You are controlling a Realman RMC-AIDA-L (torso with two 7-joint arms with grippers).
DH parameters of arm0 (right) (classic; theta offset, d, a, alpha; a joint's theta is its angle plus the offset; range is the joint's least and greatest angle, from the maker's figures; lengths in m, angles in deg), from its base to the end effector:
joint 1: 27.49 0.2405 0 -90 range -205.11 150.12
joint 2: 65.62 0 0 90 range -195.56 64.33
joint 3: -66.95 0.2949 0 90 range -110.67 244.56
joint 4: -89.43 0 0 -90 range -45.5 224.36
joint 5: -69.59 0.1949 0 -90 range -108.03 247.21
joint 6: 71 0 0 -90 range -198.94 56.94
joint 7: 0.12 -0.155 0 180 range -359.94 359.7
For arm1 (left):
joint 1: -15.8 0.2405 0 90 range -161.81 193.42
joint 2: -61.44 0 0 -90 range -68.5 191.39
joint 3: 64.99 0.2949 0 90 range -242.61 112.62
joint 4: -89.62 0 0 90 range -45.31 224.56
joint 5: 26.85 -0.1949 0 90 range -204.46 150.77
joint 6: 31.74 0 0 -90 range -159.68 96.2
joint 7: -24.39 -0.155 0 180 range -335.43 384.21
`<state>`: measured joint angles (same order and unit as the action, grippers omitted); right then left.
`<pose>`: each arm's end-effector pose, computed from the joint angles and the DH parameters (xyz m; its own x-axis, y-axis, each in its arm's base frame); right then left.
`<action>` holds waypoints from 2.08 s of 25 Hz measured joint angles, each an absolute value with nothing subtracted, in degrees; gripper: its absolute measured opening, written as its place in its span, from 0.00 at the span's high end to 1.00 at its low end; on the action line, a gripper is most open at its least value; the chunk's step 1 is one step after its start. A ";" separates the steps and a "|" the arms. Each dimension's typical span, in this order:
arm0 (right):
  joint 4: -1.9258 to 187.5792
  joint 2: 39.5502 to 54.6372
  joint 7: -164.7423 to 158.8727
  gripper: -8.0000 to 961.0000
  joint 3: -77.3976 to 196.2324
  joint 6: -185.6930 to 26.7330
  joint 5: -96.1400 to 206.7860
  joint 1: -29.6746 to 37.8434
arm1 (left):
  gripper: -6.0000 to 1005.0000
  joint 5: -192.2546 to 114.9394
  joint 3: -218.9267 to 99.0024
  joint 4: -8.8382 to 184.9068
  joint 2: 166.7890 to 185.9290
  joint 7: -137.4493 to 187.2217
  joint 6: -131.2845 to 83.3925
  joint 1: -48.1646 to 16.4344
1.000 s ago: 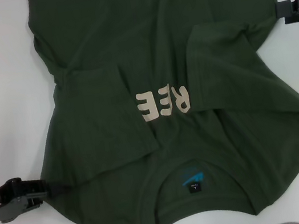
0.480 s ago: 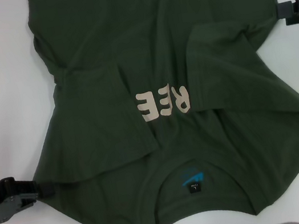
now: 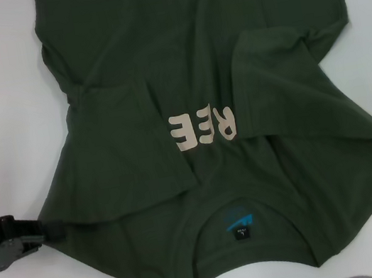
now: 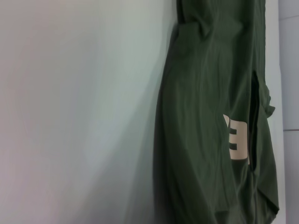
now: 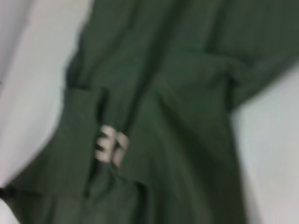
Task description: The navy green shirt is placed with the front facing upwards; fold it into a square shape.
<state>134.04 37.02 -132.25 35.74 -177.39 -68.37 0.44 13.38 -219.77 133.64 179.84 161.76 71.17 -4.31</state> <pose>0.3619 0.3044 0.1081 0.2145 -0.9559 -0.2006 -0.9767 -0.2118 -0.0351 -0.3634 0.2400 -0.0066 -0.1206 0.9725 0.1993 0.9726 0.0755 0.2201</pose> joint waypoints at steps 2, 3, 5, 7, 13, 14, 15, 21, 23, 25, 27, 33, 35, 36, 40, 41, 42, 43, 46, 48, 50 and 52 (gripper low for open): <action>134.34 36.97 -132.51 0.08 35.76 -177.57 -71.55 0.38 | 0.96 13.38 -219.77 133.63 179.79 161.78 70.92 -4.61; 134.33 37.07 -132.54 0.08 35.76 -177.63 -73.08 0.38 | 0.96 13.38 -219.77 133.62 179.77 161.78 70.90 -4.76; 134.17 37.25 -132.56 0.08 35.76 -177.74 -75.76 0.37 | 0.96 13.38 -219.77 133.61 179.76 161.84 70.83 -5.03; 134.05 37.39 -132.55 0.08 35.94 -177.75 -77.28 0.24 | 0.96 13.38 -219.77 133.57 179.75 161.95 70.57 -5.21; 133.22 38.32 -133.01 0.08 36.08 -177.47 -77.78 -0.32 | 0.96 13.41 -219.77 133.29 179.74 162.20 70.03 -5.37; 133.09 38.56 -133.08 0.08 36.16 -177.19 -77.80 -0.38 | 0.96 13.41 -219.77 133.27 179.74 162.20 70.00 -5.38; 132.79 38.76 -133.12 0.08 36.31 -176.80 -77.81 -0.43 | 0.96 13.41 -219.77 133.25 179.74 162.20 69.96 -5.39; 129.40 39.40 -132.74 0.08 35.95 -174.48 -77.86 -0.19 | 0.96 13.41 -219.77 133.22 179.66 162.20 69.88 -5.58; 128.98 40.03 -132.49 0.08 35.93 -173.73 -77.88 -0.20 | 0.96 13.41 -219.77 133.22 179.66 162.20 69.83 -5.58; 128.87 40.56 -132.35 0.08 35.93 -173.28 -77.88 -0.31 | 0.96 13.41 -219.77 133.21 179.65 162.20 69.78 -5.58; 128.85 41.14 -132.00 0.08 35.97 -173.09 -77.88 -0.36 | 0.96 13.41 -219.77 133.21 179.65 162.20 69.77 -5.57; 128.82 42.46 -131.75 0.08 35.84 -172.62 -78.01 -0.11 | 0.96 13.38 -219.77 133.14 179.65 162.28 69.68 -5.63; 128.81 42.68 -131.71 0.08 35.83 -172.36 -78.03 -0.06 | 0.96 13.35 -219.77 133.13 179.65 162.28 69.68 -5.69; 128.81 42.79 -131.71 0.08 35.83 -172.25 -78.03 -0.04 | 0.96 13.35 -219.77 133.13 179.65 162.29 69.68 -5.69; 128.80 43.19 -131.70 0.08 35.83 -171.98 -78.20 0.03 | 0.96 13.32 -219.77 133.13 179.65 162.29 69.68 -5.71; 128.80 43.23 -131.75 0.08 35.83 -171.95 -78.33 0.04 | 0.96 13.31 -219.77 133.13 179.65 162.29 69.67 -5.72; 128.80 43.25 -131.87 0.08 35.83 -171.91 -78.45 0.06 | 0.96 13.31 -219.77 133.13 179.65 162.29 69.58 -5.73; 128.80 43.26 -132.00 0.08 35.83 -171.78 -78.56 0.08 | 0.96 13.30 -219.77 133.13 179.65 162.29 69.46 -5.73; 128.80 43.31 -132.32 0.08 35.92 -171.39 -78.63 0.07 | 0.96 13.21 -219.77 133.11 179.65 162.29 69.11 -5.73; 128.80 43.31 -132.36 0.08 36.27 -171.27 -78.57 -0.02 | 0.96 13.13 -219.77 133.02 179.65 162.29 69.03 -5.73; 128.80 43.26 -132.37 0.08 36.77 -171.18 -78.35 -0.06 | 0.96 13.12 -219.75 132.96 179.65 162.29 68.99 -5.73; 128.75 43.38 -132.35 0.08 37.01 -171.08 -78.29 0.04 | 0.96 13.18 -219.68 132.95 179.65 162.29 68.98 -5.73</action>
